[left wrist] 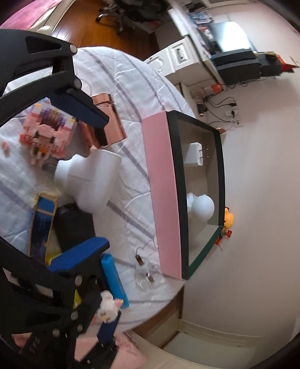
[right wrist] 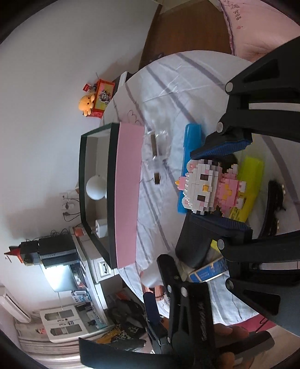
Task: Organize rigid objects
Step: 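Grasp the white hair dryer with the left tool while the right tool grasps the Hello Kitty block figure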
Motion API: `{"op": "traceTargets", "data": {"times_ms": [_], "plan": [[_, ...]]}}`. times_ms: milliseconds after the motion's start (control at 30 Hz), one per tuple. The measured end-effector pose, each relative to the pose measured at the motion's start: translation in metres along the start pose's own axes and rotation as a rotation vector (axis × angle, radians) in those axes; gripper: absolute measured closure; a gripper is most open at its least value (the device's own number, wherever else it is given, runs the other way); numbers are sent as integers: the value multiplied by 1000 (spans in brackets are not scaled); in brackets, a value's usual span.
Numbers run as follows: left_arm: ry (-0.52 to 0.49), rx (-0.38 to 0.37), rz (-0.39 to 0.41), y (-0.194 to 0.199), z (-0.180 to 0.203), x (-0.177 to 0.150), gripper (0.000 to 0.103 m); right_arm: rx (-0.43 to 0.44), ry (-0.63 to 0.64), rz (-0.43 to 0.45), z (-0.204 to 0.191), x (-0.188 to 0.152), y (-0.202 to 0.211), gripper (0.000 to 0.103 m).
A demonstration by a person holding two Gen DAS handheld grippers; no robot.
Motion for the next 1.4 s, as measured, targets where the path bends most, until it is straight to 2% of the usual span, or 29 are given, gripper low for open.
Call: {"op": "traceTargets", "data": {"times_ms": [367, 400, 467, 500, 667, 867, 1033, 1133, 1267, 1400], "plan": [[-161, 101, 36, -13, 13, -5, 8, 20, -19, -11, 7, 0, -7, 55], [-164, 94, 40, -13, 13, -5, 13, 21, -21, -10, 6, 0, -6, 55], [-175, 66, 28, -13, 14, -6, 44, 21, -24, -11, 6, -1, -6, 55], [-153, 40, 10, -13, 11, -6, 47, 21, -26, -10, 6, -1, -6, 55], [-70, -53, 4, -3, -1, -9, 47, 22, -26, -13, 4, -1, -5, 55], [-14, -102, 23, 18, -6, -7, 47, 28, -26, 4, 0, 2, 1, 55], [17, -95, 58, 32, -14, -5, 47, 28, -8, 30, -7, 9, 6, 56], [2, -100, 49, 34, -17, -6, 47, 9, 3, 7, -9, 8, 1, 57], [3, -95, 35, 33, -19, -12, 47, -10, -23, 24, -6, 4, 3, 57], [-8, -90, 27, 33, -18, -15, 47, -49, -30, -15, -1, -4, -6, 54]]}}
Point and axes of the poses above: each gripper's, at about its wrist camera, not at the fingertips, and y roughly against the way its jaws point, z to its right, x to its top, the point moved 1 cm from there along -y, roughly the way its jaws point, and after that the axes turned 4 degrees about z, right-handed, at the moved point
